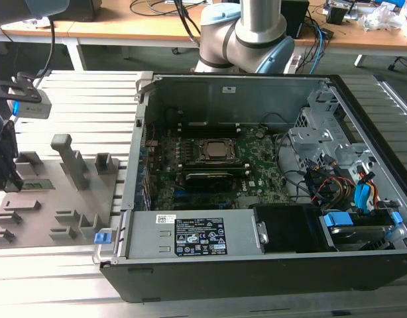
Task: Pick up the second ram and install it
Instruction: 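Pick up the second ram and move it above second insertion slot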
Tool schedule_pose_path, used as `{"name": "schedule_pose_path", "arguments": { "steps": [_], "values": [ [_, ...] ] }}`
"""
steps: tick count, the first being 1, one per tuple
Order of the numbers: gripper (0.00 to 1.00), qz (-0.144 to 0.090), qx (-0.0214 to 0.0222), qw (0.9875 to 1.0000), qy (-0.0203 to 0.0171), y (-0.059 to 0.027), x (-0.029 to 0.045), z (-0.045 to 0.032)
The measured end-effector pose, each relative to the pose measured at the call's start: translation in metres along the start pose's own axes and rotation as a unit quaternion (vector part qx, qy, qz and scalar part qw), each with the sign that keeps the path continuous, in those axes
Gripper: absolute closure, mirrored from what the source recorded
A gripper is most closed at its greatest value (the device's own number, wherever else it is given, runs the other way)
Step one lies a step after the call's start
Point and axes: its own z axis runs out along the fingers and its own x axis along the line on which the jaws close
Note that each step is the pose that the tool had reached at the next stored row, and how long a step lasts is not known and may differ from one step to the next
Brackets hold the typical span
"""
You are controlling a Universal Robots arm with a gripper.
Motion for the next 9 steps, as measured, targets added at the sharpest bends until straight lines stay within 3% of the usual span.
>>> {"name": "schedule_pose_path", "arguments": {
  "steps": [9],
  "values": [
    [0.86,0.0,0.0,1.0,0.0,0.0006,-0.0004,-0.0135]
  ]
}}
